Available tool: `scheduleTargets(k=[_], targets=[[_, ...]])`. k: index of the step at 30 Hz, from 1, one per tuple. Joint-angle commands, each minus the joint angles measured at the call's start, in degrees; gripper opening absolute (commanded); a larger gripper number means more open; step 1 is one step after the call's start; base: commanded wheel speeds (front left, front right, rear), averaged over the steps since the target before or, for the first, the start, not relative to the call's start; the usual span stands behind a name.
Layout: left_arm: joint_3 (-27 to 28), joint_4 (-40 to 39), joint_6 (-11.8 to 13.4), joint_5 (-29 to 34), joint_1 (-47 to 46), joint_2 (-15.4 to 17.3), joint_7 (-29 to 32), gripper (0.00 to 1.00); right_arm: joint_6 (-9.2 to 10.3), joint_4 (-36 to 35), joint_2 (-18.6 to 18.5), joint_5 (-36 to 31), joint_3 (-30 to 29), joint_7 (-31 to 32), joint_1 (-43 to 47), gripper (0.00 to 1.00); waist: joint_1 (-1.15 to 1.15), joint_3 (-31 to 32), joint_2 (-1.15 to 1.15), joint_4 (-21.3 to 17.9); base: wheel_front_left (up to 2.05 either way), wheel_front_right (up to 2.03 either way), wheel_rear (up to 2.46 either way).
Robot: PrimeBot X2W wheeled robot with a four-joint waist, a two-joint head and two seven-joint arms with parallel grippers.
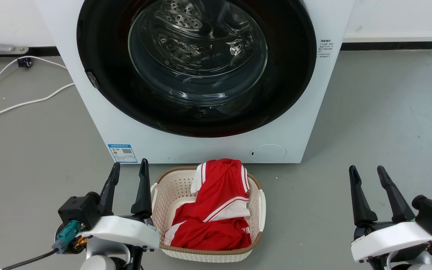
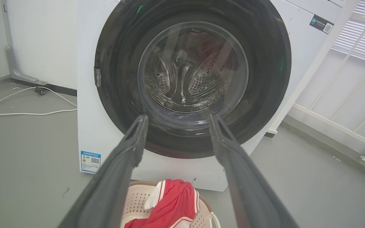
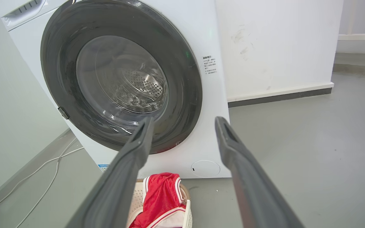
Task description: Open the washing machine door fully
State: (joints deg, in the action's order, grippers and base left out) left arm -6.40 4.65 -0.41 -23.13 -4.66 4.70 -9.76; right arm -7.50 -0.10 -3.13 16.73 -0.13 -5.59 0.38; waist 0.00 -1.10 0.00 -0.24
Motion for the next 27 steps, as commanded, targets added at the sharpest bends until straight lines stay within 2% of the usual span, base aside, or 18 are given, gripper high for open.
scheduleTargets(k=[1, 27], targets=[[-0.14, -0.43, 0.38, 1.57, -0.48, 0.35, -0.47, 1.00, 0.02, -0.82, 0.16, -1.55, 0.05, -0.32, 0.32, 1.00, 0.00, -0.03, 0.00, -0.03, 0.00, 0.00, 0.00], [-1.37, -0.78, 2.24, 13.28, 0.35, 0.76, -3.62, 1.00, 0.02, -1.98, 0.27, -12.01, 0.21, -1.45, 1.09, 1.00, 0.00, -0.56, 0.00, 0.01, 0.00, 0.00, 0.00]])
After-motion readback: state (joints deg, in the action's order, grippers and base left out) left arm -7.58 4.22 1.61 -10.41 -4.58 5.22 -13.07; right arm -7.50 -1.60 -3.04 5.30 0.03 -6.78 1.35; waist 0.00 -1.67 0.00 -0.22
